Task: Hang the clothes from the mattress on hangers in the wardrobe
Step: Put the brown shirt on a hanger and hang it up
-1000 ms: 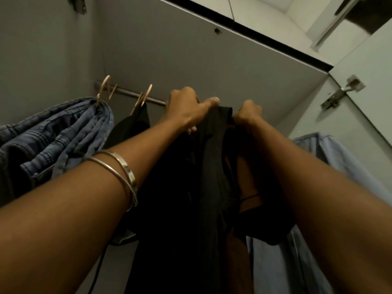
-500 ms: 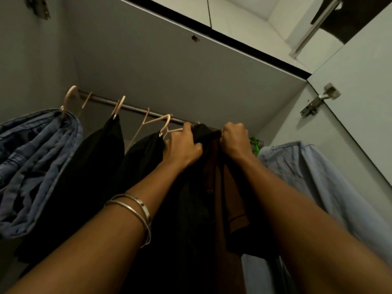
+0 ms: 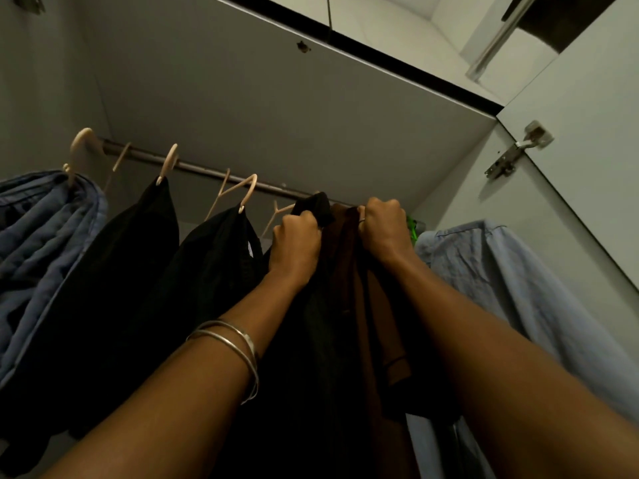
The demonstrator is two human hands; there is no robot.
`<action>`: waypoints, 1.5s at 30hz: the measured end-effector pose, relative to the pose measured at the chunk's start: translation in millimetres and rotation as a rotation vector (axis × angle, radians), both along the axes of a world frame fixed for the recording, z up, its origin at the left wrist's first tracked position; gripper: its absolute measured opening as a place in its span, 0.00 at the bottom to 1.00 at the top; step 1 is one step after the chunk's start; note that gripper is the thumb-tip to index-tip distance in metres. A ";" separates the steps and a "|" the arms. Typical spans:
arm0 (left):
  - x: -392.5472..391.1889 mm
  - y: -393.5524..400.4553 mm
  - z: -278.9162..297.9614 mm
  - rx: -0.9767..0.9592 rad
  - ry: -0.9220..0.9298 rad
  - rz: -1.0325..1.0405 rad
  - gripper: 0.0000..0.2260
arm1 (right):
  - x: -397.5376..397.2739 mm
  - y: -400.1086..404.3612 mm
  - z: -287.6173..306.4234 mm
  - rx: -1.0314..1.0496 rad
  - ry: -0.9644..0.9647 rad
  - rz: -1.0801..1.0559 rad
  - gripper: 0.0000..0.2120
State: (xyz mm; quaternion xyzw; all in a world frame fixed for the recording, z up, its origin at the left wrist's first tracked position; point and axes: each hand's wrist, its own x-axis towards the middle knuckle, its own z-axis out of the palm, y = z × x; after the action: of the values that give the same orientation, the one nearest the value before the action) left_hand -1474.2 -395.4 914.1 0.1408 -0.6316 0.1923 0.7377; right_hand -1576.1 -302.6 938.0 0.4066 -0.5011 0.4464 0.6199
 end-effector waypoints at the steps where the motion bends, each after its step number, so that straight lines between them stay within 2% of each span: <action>1: -1.0 -0.1 -0.6 -0.012 -0.012 -0.023 0.11 | 0.6 -0.9 0.0 -0.006 0.000 0.001 0.11; 5: -0.8 -2.6 -3.5 -0.040 0.010 -0.123 0.11 | 2.4 -4.7 2.3 -0.010 -0.001 0.017 0.11; 11: 15.9 -12.2 -12.4 0.010 0.060 -0.147 0.12 | 9.2 -6.4 1.5 0.005 -0.027 0.037 0.11; 17: 23.7 -2.7 -22.2 0.048 0.040 -0.130 0.12 | 16.8 2.3 -5.2 0.015 -0.058 0.061 0.13; 20: 24.8 7.1 -32.9 0.085 0.020 -0.046 0.13 | 15.8 13.8 -14.3 0.052 -0.079 0.016 0.16; 26: 44.0 36.1 -70.1 0.187 -0.001 0.090 0.12 | 11.7 51.0 -53.4 0.145 -0.095 -0.029 0.23; 32: 65.6 84.1 -138.7 0.231 0.090 0.107 0.13 | 9.7 108.6 -129.1 0.194 -0.120 0.021 0.18; 38: 73.4 131.3 -225.7 0.240 0.107 -0.122 0.11 | 21.4 174.7 -243.6 0.143 -0.226 0.173 0.15; 42: 56.0 168.1 -295.4 0.316 -0.044 -0.401 0.11 | 46.3 240.5 -331.1 0.190 -0.411 0.294 0.12; 45: 29.0 205.7 -342.0 0.461 -0.202 -0.672 0.10 | 66.4 299.3 -389.5 0.197 -0.549 0.250 0.12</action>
State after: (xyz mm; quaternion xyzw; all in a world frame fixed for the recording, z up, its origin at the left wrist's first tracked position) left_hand -1445.2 -189.7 572.2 0.0690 -0.7380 -0.1926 0.6430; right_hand -1509.7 -3.3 548.5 0.3874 -0.6368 0.5614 0.3595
